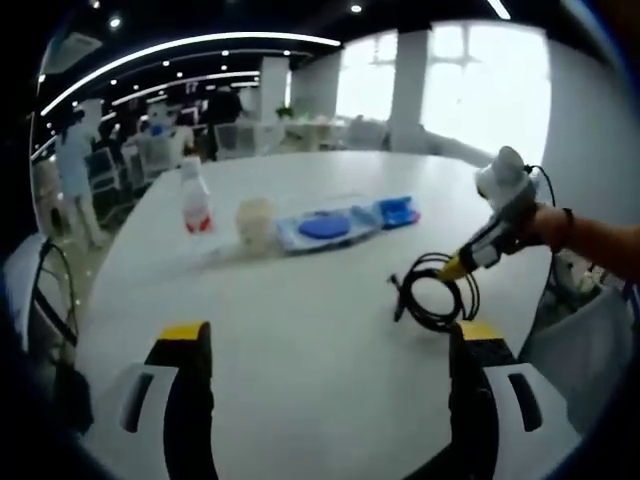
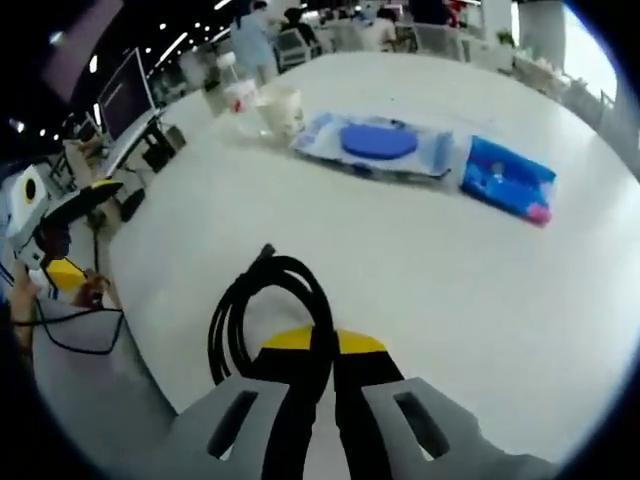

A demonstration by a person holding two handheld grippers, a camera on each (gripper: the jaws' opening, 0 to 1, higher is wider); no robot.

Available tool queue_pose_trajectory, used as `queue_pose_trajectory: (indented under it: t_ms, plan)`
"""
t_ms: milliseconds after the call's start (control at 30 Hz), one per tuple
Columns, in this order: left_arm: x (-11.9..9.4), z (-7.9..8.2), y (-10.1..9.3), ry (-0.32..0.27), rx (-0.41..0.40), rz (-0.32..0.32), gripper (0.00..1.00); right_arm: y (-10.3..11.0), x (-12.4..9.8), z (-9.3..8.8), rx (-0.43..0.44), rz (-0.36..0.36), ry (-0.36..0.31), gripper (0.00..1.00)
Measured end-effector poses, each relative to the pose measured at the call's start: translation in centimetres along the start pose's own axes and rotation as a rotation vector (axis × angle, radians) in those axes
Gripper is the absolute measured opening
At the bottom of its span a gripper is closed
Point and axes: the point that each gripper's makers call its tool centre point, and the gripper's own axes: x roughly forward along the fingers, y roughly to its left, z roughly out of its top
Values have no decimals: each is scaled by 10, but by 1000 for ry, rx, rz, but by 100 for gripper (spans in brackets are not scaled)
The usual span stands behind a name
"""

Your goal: Arrange the tabletop items into an orderly group along one side of the table until the central work area is clear of visible clutter.

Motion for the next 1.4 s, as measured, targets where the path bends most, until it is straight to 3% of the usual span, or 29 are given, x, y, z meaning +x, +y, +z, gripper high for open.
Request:
queue_pose_trajectory:
  t_ms: [500, 967, 1400]
  plan:
    - [1, -3, 5, 10, -10, 17, 96, -41, -15, 29, 52, -56, -31, 5]
    - [0, -10, 10, 24, -27, 32, 96, -78, -4, 37, 94, -91, -12, 5]
    - [-1, -13, 17, 25, -34, 49, 96, -99, 5, 45, 104, -102, 11, 5]
